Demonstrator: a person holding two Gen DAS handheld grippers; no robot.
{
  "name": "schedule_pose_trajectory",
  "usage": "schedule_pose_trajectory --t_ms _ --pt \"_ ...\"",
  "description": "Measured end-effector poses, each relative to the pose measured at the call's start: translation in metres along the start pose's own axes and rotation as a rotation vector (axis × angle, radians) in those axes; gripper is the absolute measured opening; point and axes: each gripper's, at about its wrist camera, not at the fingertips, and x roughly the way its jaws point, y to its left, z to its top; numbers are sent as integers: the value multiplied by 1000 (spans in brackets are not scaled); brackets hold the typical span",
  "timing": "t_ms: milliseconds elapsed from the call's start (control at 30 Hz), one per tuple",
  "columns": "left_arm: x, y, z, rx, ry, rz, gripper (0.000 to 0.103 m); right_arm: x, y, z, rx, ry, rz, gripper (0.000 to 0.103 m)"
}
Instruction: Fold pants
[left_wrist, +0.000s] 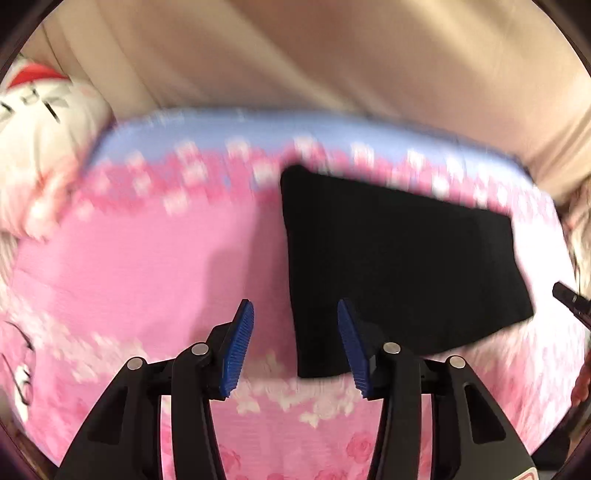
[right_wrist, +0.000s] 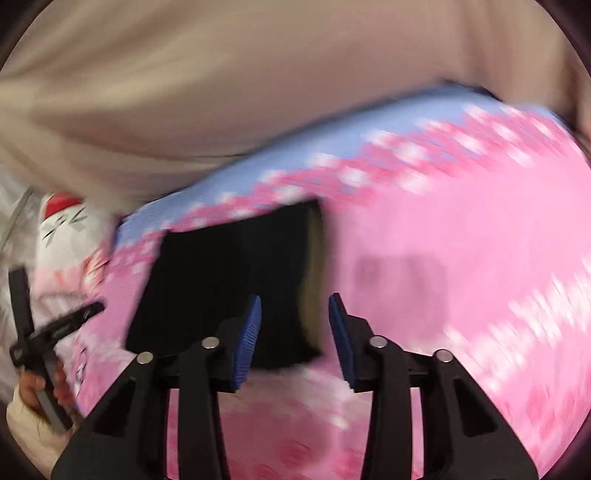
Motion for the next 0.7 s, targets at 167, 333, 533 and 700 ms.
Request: schedule_pose_trajectory --t_ms 167,333,533,700 --pt "45 -47 23 77 3 34 51 85 -24 -1 -22 106 -115 17" --pt "98 -37 3 68 20 71 63 49 -55 12 132 14 -113 7" --pt "56 -30 15 25 -33 68 59 45 -6 -18 -34 82 -114 6" --pt "93 -33 1 26 66 103 61 65 -27 -24 17 91 -141 0"
